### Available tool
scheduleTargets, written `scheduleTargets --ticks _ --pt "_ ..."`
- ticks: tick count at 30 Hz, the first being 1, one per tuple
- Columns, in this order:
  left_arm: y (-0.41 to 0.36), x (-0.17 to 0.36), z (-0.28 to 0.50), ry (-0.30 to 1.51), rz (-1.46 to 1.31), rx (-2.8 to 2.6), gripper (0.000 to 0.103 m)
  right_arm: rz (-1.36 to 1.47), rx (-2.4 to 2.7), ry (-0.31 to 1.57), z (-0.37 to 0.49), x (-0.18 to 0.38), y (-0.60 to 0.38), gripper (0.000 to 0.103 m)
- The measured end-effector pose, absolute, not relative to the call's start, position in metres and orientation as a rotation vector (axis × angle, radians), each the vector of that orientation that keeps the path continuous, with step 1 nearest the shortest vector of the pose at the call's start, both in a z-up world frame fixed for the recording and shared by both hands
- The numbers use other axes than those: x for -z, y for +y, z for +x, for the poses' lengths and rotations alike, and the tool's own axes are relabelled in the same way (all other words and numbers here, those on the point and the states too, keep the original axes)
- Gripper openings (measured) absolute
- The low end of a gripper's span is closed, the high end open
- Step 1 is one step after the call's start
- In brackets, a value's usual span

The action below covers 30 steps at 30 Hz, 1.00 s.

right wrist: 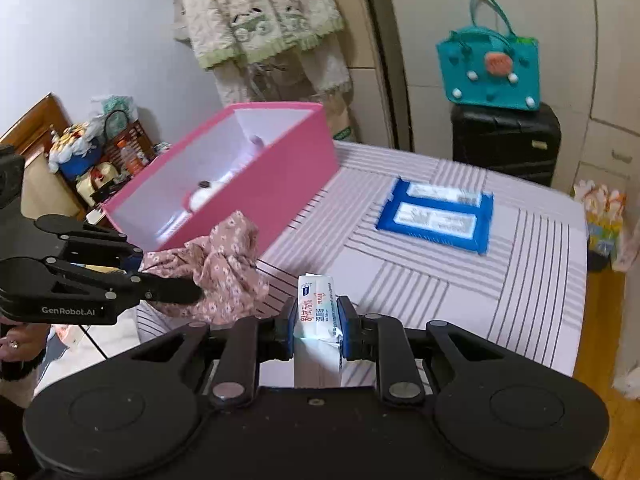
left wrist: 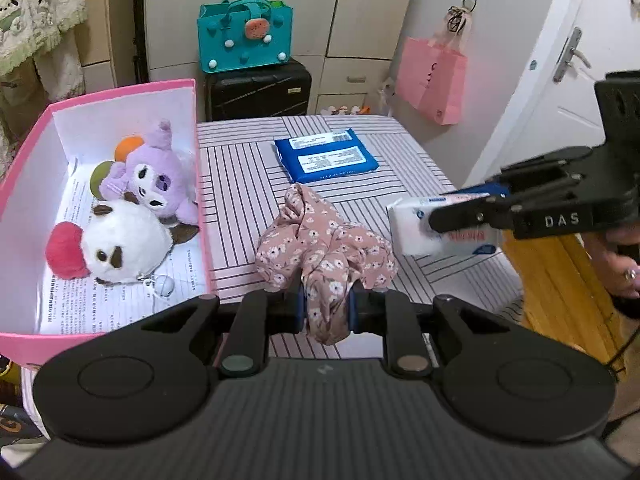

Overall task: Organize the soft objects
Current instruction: 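Lift the scrunchie with the left gripper while the right lifts the wipes pack, then lower the scrunchie into the box while the right gripper drops the wipes pack there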

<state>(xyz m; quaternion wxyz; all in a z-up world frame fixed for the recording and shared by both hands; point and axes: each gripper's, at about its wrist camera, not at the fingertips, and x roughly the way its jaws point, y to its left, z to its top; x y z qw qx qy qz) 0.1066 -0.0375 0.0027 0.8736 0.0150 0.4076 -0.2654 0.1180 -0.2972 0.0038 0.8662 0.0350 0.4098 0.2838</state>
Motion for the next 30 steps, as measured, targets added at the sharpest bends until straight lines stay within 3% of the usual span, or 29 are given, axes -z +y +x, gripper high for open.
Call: scheduleTargets --ticks 16,30 --pt "0.049 -0.067 0.089 0.765 -0.013 0.465 0.018 0.024 -0.806 0.761 0.132 -0.083 -0.215 0.024" --pt "0.124 -0.067 0.122 0.71 -0.14 0.31 0.019 0.04 -0.962 0.874 0.185 -0.063 -0.126 0.024"
